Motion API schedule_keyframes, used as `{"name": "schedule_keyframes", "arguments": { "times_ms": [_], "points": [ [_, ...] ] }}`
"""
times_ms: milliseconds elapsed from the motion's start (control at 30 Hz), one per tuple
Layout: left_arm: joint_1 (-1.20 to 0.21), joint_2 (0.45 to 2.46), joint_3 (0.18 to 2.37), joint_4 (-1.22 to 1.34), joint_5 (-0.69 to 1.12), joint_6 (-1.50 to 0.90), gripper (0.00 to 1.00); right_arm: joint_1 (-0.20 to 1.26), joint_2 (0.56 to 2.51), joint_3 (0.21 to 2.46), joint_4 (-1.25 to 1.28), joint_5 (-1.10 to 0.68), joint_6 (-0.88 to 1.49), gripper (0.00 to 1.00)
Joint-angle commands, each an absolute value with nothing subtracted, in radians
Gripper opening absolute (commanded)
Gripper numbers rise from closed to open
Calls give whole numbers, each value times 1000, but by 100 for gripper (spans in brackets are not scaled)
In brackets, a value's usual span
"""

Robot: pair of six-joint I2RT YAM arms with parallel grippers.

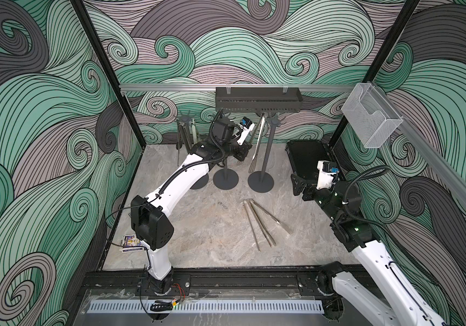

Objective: Hang food tongs on kitchen utensil racks
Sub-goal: Hang the food tongs on the rack.

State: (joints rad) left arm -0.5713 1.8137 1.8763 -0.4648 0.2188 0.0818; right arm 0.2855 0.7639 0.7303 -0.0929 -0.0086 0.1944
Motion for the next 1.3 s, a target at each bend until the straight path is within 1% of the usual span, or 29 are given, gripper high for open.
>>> {"name": "schedule_keyframes", "arguments": {
  "times_ms": [0, 367, 733, 1267],
  "points": [
    [-565, 1834, 1930, -451, 248, 73, 0, 280, 759, 721, -69, -21, 193, 99],
    [-565, 1828, 1912, -464, 281, 80, 0, 278, 762, 718, -64, -28, 195, 99],
    [-565, 1792, 1846, -442, 294, 92, 0, 278, 767, 716, -59, -36, 196, 99],
    [-565, 1794, 1799, -422, 272, 100, 0, 278, 769, 719, -60, -33, 196, 99]
  ]
}}
